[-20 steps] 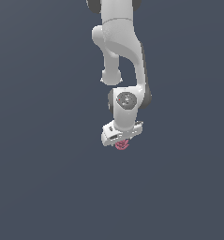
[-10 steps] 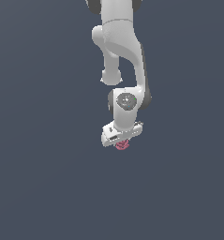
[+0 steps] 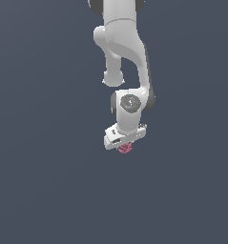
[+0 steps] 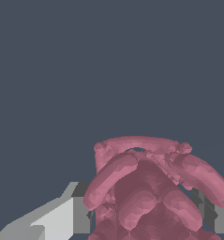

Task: Pick up the object and move it to a goal position.

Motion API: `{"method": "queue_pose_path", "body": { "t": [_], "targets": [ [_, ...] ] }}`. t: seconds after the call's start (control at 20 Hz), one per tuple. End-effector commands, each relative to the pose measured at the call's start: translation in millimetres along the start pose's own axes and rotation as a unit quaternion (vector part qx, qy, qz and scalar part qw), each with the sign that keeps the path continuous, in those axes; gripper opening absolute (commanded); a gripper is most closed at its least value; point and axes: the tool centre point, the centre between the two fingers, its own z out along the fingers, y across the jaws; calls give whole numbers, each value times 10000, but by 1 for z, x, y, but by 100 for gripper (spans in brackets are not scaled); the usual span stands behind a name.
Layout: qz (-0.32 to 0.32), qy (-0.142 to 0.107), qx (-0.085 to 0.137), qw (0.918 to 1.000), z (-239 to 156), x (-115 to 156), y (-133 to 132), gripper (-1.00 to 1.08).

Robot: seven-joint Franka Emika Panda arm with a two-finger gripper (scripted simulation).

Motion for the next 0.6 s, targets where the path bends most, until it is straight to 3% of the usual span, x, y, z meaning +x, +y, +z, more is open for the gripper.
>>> {"method": "queue_pose_path", "body": {
  "t": [0.0,0.55],
  "targets": [
    [-3,2,0,10000,-4,6,-2,-100],
    [-3,2,0,10000,-38,59,-15,-100]
  ]
}}
